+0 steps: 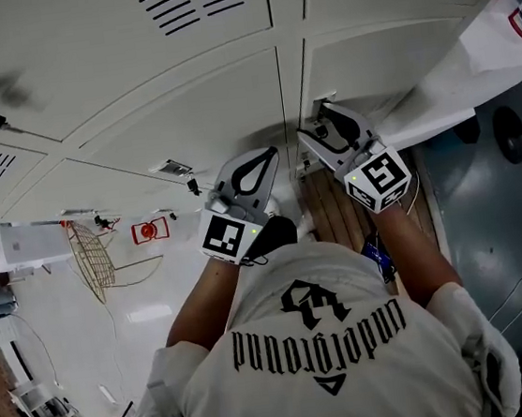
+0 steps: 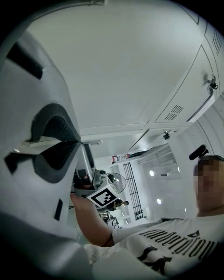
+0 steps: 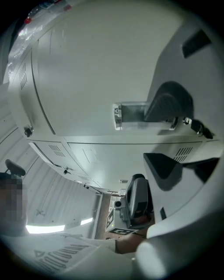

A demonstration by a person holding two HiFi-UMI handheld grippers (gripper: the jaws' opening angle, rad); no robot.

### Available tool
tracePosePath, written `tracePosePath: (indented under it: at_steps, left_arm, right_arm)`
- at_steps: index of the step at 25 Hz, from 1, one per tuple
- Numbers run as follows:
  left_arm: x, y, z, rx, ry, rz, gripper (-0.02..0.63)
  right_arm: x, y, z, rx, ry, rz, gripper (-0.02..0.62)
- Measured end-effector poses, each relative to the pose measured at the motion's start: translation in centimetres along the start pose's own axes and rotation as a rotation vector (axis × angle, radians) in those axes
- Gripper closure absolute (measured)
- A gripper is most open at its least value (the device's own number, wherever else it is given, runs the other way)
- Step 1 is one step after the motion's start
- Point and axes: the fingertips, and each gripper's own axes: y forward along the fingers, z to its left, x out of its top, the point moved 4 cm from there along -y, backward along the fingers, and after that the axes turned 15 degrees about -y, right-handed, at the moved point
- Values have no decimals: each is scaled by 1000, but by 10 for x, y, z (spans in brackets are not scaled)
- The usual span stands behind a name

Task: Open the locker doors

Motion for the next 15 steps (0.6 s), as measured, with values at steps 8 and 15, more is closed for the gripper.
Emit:
tracePosePath:
  at_steps: [8,15]
  left_arm:
    - [-2,6,4,4,-34,9,598]
    - [-3,11,3,-1,-40,8,598]
  right_arm:
    - [-1,13,-6,13,11,-22,365]
    - [0,9,-1,23,6,-31,357]
